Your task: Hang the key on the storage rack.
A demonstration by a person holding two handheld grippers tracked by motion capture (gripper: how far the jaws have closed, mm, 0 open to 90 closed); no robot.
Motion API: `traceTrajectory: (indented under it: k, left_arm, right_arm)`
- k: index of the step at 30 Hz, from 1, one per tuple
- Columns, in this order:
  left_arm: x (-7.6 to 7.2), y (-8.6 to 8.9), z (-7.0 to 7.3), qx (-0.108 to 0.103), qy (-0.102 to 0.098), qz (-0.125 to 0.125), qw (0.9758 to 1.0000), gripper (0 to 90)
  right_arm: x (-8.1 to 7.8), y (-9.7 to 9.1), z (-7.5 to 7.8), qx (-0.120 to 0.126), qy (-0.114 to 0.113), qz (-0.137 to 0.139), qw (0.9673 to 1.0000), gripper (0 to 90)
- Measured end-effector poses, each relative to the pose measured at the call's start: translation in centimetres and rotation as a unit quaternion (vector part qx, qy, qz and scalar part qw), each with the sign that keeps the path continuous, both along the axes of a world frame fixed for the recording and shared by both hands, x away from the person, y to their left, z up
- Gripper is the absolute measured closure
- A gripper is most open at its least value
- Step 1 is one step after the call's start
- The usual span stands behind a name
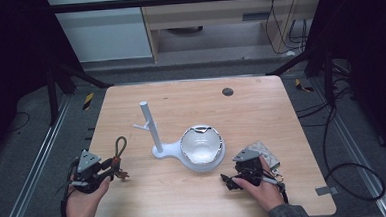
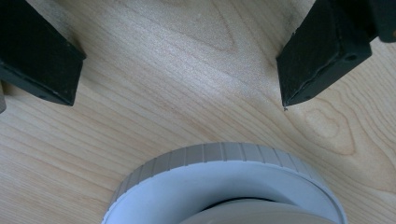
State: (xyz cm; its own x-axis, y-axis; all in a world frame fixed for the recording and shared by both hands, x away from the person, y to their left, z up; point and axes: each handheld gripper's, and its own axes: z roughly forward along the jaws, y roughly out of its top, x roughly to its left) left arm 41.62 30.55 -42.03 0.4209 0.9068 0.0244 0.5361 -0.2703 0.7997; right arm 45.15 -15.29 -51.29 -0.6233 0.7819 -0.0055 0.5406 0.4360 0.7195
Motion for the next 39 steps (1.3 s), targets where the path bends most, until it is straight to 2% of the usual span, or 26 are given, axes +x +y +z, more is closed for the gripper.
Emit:
traceTrajectory:
  k: [11,17,25,39]
  left_arm:
    - [-1.2,-0.7,0.8,-0.012,-0.033,-0.011,0.9993,66.1]
    - [-1.9,-1.1,1.4,-0.022,-0.057,-0.017,0.998,66.1]
    - [-2.7,-2.1,2.5,-0.032,-0.09,-0.028,0.9951,66.1]
    - [-3.5,-3.4,3.5,-0.044,-0.114,-0.044,0.9916,66.1]
  right_arm:
    - [0.0,0.0,0.0,0.001,0.0,-0.001,1.0,0.2]
    - [0.0,0.0,0.0,0.001,-0.001,0.0,1.0,0.2]
    - [0.0,0.0,0.0,0.001,0.0,-0.001,1.0,0.2]
    - [0.0,0.0,0.0,0.0,0.0,0.0,1.0,0.2]
